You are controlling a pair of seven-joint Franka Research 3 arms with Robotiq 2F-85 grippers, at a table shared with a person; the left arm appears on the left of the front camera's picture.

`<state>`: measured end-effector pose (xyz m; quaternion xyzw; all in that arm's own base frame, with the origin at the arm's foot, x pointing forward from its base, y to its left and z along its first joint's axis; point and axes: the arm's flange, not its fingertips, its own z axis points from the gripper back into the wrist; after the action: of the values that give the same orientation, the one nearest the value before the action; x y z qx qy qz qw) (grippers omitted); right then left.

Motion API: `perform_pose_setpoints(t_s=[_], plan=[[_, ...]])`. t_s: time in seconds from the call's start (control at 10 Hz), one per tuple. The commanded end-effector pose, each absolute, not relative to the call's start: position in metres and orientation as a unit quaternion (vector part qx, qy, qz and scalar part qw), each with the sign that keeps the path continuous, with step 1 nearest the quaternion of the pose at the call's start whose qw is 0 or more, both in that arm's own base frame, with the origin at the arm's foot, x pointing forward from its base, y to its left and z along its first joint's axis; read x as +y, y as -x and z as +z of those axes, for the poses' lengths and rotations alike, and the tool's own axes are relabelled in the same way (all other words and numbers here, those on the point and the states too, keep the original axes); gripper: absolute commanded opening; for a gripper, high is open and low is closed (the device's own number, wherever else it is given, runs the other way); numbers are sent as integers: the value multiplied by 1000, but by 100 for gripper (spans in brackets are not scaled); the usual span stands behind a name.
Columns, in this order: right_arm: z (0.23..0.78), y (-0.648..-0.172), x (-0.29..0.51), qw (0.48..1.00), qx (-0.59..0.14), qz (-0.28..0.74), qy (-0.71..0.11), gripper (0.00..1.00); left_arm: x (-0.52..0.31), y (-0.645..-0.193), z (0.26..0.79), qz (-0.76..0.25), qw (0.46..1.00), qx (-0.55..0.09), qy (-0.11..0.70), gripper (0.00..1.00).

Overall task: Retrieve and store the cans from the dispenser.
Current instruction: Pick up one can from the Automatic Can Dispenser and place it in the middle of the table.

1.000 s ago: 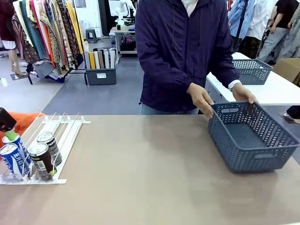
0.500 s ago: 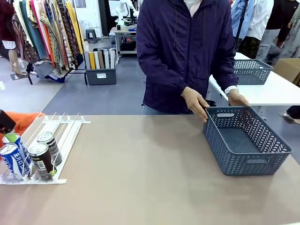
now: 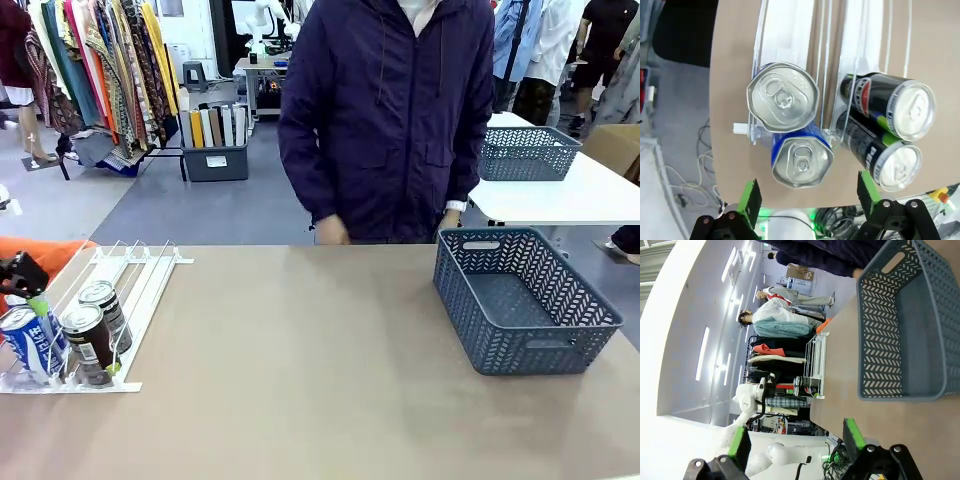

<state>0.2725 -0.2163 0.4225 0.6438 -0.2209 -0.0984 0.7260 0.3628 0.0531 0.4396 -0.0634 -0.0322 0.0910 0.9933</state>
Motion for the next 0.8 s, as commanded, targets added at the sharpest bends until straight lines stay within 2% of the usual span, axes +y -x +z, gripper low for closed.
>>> perform_pose_setpoints(t_s=[0.0,0.7], plan=[[425,-274,-217,724,-230,-90,-644,100,52,-373,426,106,993,-19,40,100],[425,-274,-217,724,-230,-90,-644,100,50,-381,406,116,993,-9,31,100]])
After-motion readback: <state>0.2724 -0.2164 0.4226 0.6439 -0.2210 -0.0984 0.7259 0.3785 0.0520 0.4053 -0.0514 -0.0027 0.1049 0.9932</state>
